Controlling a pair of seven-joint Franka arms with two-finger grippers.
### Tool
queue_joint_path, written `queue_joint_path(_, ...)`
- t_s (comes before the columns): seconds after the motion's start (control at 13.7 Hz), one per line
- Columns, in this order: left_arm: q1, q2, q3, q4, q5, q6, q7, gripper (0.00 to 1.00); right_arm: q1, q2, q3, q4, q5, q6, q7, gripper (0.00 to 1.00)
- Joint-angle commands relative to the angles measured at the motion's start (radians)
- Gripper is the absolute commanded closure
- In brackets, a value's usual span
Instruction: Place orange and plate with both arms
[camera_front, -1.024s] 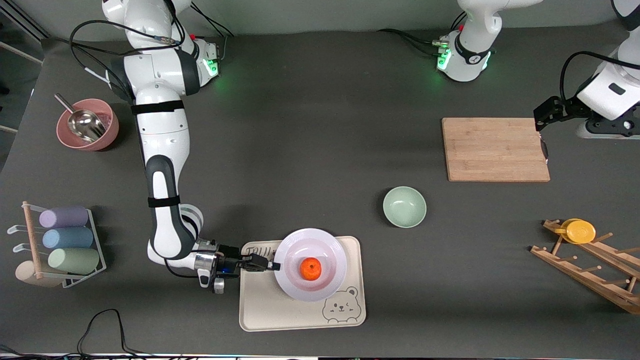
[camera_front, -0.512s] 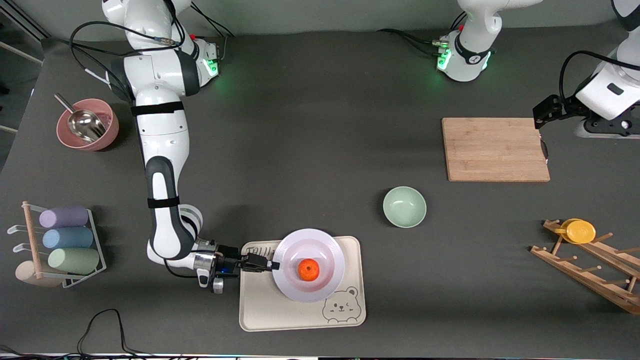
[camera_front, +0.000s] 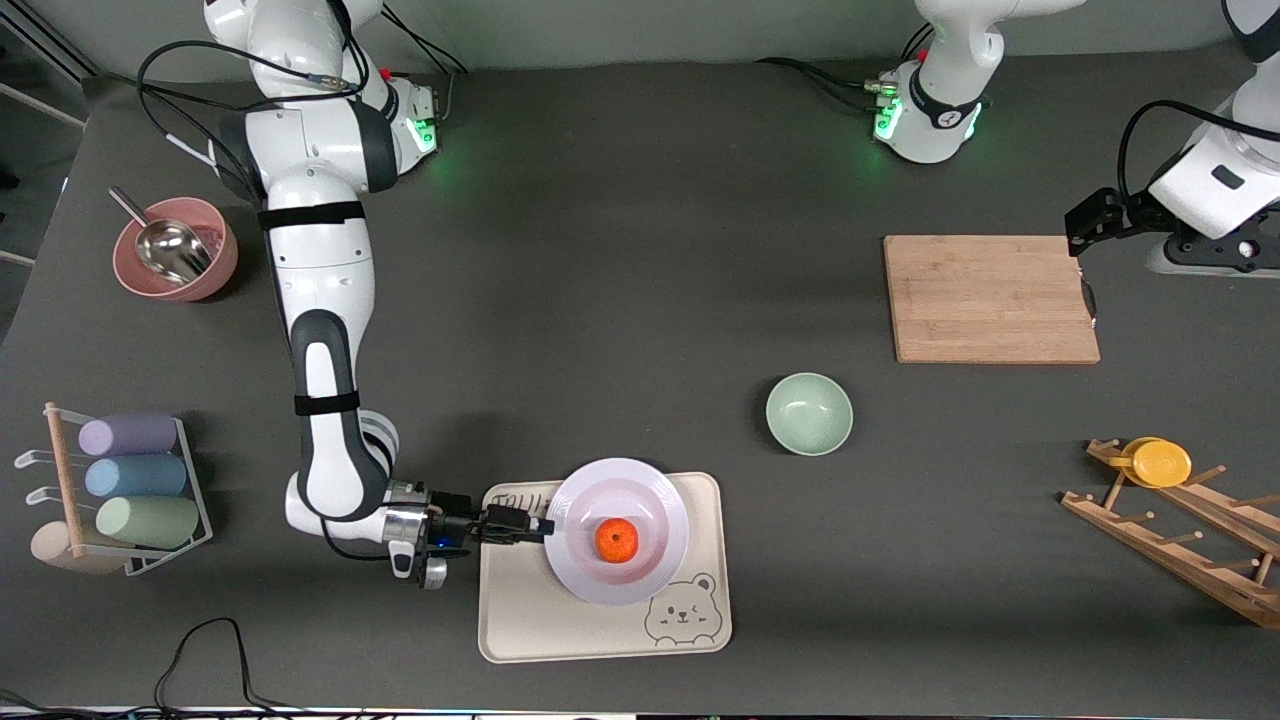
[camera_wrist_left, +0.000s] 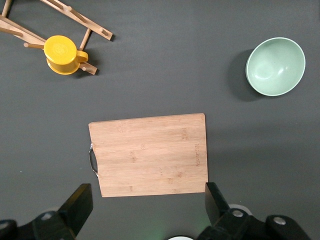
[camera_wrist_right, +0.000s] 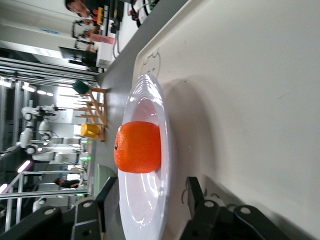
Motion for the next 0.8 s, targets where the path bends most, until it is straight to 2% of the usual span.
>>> queue_joint_path(0.0,-0.014,-0.003,0.008,0.009,0.002,-0.020,0.017,0.00,-0.007,-0.089,-0.026,0.005,-0.196,-0.009,0.152,0.37)
queue_joint_path(0.15,-0.012,-0.003,0.008,0.009,0.002,-0.022,0.017,0.00,-0.018,-0.164,-0.027,0.005,-0.397,-0.037,0.197,0.36)
queue_joint_path(0.37,-0.006,-0.001,0.010,0.011,-0.002,-0.017,0.012,0.00,-0.051,-0.287,-0.027,-0.006,-0.673,-0.113,0.200,0.24)
queue_joint_path(0.44,-0.008,-0.001,0.010,0.012,-0.002,-0.019,0.006,0.00,-0.068,-0.334,-0.027,-0.020,-0.771,-0.150,0.200,0.10)
queue_joint_path(0.51,-0.008,-0.001,0.010,0.014,-0.002,-0.019,0.002,0.00,-0.075,-0.394,-0.026,-0.040,-0.870,-0.184,0.202,0.00)
queue_joint_path(0.73,0.038,-0.003,0.019,0.014,-0.067,-0.011,-0.009,0.00,-0.082,-0.628,-0.018,-0.182,-1.157,-0.227,0.208,0.00)
